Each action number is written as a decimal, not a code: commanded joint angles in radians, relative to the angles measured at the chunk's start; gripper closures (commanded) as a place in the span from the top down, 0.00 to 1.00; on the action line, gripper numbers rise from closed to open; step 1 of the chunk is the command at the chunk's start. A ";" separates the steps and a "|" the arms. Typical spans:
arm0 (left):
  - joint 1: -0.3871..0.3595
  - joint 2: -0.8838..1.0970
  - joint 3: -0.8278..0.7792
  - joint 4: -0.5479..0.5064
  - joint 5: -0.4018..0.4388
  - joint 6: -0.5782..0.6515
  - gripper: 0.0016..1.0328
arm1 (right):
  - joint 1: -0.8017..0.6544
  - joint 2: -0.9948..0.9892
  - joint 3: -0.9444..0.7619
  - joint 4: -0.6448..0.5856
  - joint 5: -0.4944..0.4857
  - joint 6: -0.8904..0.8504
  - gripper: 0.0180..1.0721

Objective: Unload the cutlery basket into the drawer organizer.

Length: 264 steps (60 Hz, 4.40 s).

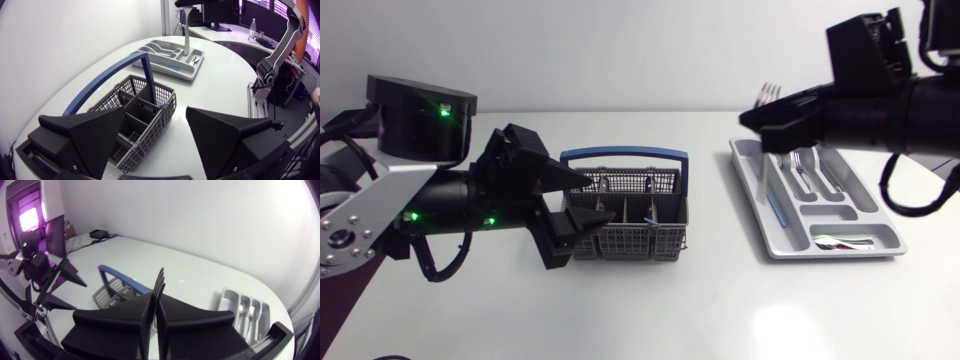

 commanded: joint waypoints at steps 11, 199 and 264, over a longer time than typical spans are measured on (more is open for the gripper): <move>-0.018 -0.020 0.027 -0.031 0.008 0.008 0.83 | -0.342 0.234 0.120 -0.064 0.029 0.022 0.06; -0.092 0.452 0.040 0.440 -0.012 0.123 0.37 | -0.252 0.212 -0.378 0.320 0.075 -0.159 0.67; -0.096 0.230 0.534 -0.358 0.043 0.172 0.03 | -0.034 -0.102 -0.340 0.073 -0.069 -0.204 0.71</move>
